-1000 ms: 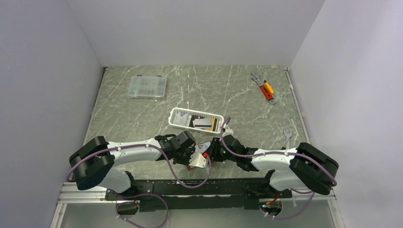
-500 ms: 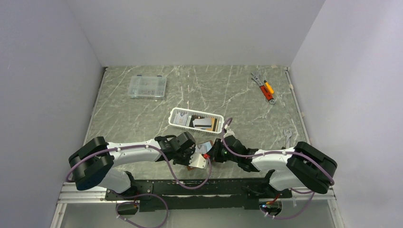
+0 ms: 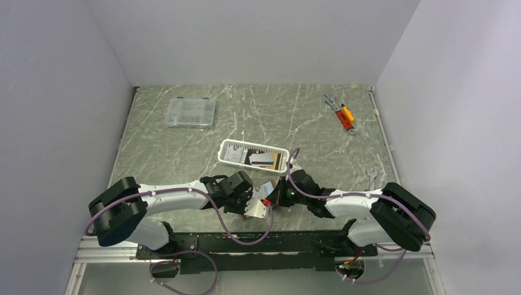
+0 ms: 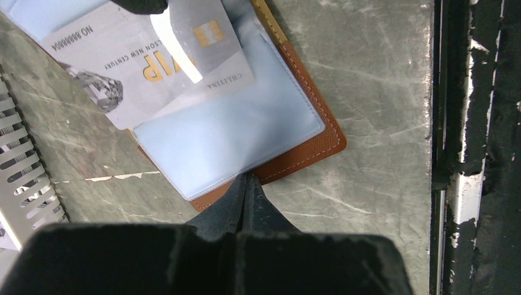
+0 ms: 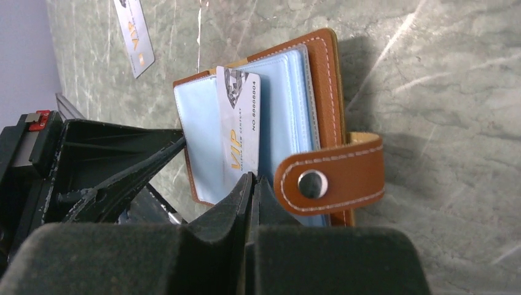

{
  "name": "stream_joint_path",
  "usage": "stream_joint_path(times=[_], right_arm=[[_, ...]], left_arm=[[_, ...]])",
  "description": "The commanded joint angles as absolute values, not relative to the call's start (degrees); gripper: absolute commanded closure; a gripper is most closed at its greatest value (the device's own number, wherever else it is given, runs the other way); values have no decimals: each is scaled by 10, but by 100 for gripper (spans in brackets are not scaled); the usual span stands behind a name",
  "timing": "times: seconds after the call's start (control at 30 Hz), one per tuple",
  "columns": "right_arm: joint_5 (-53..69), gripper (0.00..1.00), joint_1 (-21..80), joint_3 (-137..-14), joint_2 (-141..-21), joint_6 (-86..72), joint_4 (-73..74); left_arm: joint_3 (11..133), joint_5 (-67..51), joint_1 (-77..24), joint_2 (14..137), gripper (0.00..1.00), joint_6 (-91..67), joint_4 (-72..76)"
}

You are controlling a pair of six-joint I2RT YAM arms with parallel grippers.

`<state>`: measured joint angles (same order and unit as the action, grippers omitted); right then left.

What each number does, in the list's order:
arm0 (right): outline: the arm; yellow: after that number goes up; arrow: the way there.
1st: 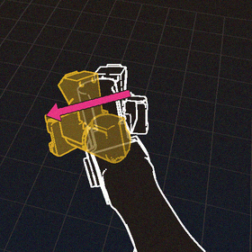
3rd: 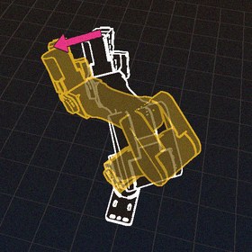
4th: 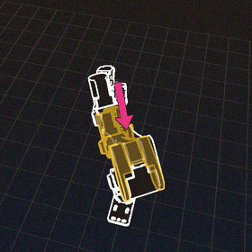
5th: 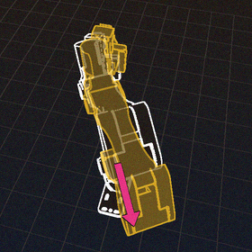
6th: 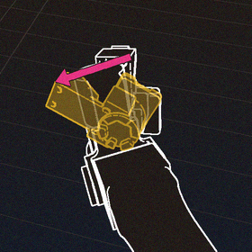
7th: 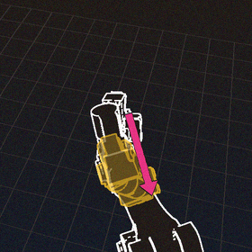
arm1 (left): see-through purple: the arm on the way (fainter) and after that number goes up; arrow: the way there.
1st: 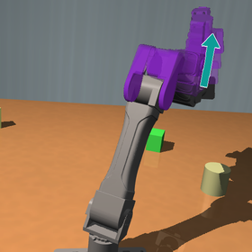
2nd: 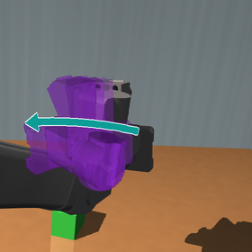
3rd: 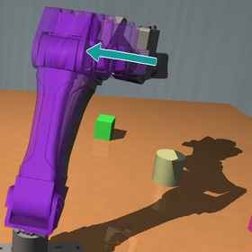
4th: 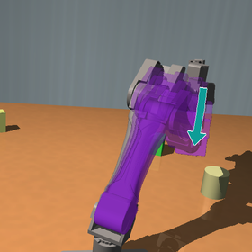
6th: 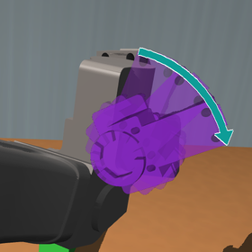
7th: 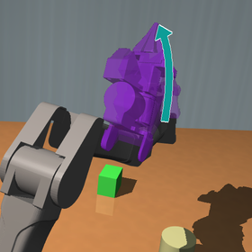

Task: Put the credit cards into the card holder
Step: Insert the credit card into the card holder.

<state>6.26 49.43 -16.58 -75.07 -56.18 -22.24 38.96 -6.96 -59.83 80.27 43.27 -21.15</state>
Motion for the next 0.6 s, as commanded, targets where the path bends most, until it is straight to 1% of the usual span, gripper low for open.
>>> stream_joint_path(times=[0.0,0.2,0.4,0.57], right_arm=[[108,100,487,-214,-779,-495,-152],[128,100,480,-240,-797,-457,-112],[131,100,460,-252,-781,-429,-64],[142,100,456,-246,-773,-428,-55]], left_arm=[[388,-65,-601,801,100,430,-208],[388,-63,-601,802,100,430,-211],[389,-63,-602,806,100,430,-210],[392,-64,-602,806,100,430,-212]])
